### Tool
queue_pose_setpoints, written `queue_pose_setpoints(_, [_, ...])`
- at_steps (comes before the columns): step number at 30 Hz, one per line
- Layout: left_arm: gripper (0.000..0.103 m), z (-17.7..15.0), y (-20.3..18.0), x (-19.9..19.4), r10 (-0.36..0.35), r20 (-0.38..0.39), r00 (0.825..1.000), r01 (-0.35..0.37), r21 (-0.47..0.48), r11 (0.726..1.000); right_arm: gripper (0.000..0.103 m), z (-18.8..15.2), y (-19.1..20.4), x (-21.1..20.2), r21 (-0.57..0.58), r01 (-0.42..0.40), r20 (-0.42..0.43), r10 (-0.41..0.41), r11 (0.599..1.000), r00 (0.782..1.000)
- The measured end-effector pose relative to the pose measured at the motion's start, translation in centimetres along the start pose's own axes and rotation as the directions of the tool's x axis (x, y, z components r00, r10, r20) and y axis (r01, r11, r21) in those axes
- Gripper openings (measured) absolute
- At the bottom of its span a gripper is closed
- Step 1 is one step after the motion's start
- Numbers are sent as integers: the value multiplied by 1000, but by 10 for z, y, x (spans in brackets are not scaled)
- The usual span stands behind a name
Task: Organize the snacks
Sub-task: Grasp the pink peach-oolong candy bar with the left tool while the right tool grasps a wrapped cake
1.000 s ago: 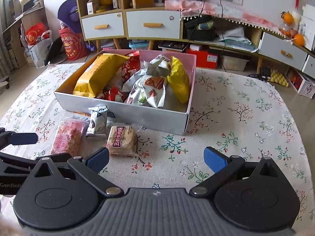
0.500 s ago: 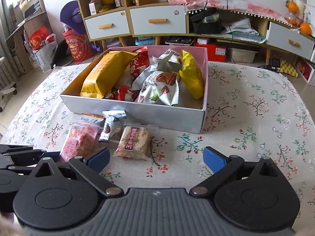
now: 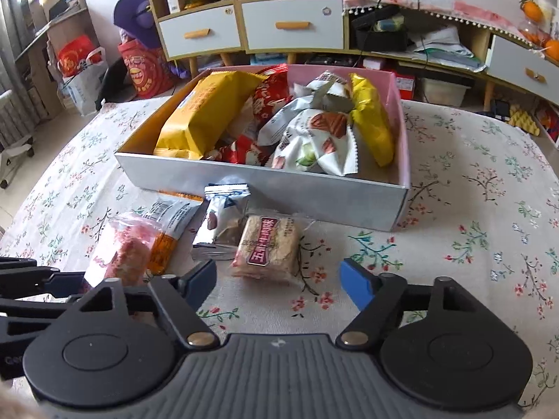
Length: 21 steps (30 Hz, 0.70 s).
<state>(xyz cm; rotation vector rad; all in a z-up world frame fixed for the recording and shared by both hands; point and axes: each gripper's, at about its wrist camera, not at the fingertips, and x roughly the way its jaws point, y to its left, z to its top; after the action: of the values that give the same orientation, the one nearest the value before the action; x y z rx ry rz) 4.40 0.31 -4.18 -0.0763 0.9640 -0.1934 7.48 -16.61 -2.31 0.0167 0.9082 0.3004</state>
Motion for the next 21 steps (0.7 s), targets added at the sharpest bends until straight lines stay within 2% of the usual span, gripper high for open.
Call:
queue_pose_setpoints(6, [29,1,-3,-1,-10,-6,1000,10,7,1000,60,0,9,4,-15,20,4,-19,1000,1000])
queue_pose_setpoints(11, [29,1,-7,-1,-11,-5,1000,12,17,1000,44,-1,10,3,-59,34,9,-33,998,999])
queue_pose_setpoints(19, [29,3,-10,-1,-21,-6,1000,21,15,1000,40,1,1,-1,-59,34,-17,-35,998,999])
queue_pose_setpoints(20, [29,3,-10,-1,-21,-5,1000,21,15,1000,34,1,0,-1,-58,37,-18,-38,998,999])
queue_pose_setpoints(21, [29,3,-10,-1,-21,-6,1000,21,13,1000,34,1,-3,-2,-53,35,-25,-37,998,999])
